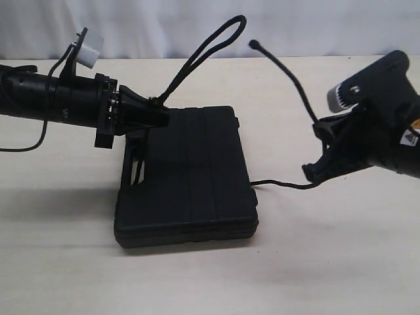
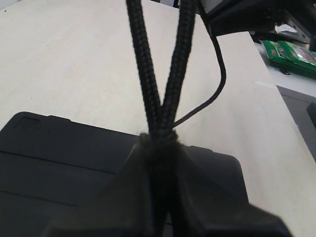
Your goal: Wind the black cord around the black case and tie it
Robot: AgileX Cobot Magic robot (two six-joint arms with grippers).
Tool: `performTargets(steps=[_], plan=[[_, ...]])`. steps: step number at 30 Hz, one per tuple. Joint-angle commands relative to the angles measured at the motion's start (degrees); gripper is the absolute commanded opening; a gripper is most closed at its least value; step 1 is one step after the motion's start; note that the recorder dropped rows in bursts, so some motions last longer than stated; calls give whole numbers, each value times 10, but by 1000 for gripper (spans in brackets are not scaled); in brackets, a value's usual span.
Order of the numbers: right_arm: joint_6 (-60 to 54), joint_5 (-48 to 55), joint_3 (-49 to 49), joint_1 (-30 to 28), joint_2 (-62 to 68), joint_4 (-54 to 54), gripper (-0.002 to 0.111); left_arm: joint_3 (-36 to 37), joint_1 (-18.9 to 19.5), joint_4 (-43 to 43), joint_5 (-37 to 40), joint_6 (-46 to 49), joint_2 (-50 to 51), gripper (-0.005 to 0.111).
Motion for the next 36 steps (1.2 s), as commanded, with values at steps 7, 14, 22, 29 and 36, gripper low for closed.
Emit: performTargets(steps=[7, 14, 22, 29, 36], plan=[[-53, -48, 4, 88, -5, 1, 4, -3, -1, 8, 11, 17, -1, 0], [-49, -78, 4, 88, -5, 1, 4, -3, -1, 19, 11, -28, 9, 0], [-49, -103, 4, 88, 0, 1, 4, -3, -1, 21, 11, -39, 18, 0], [-8, -116, 4, 88, 40, 1, 4, -3, -1, 20, 11, -65, 18, 0], [55, -150, 1, 77, 46, 1, 4, -3, -1, 20, 11, -101, 16, 0]])
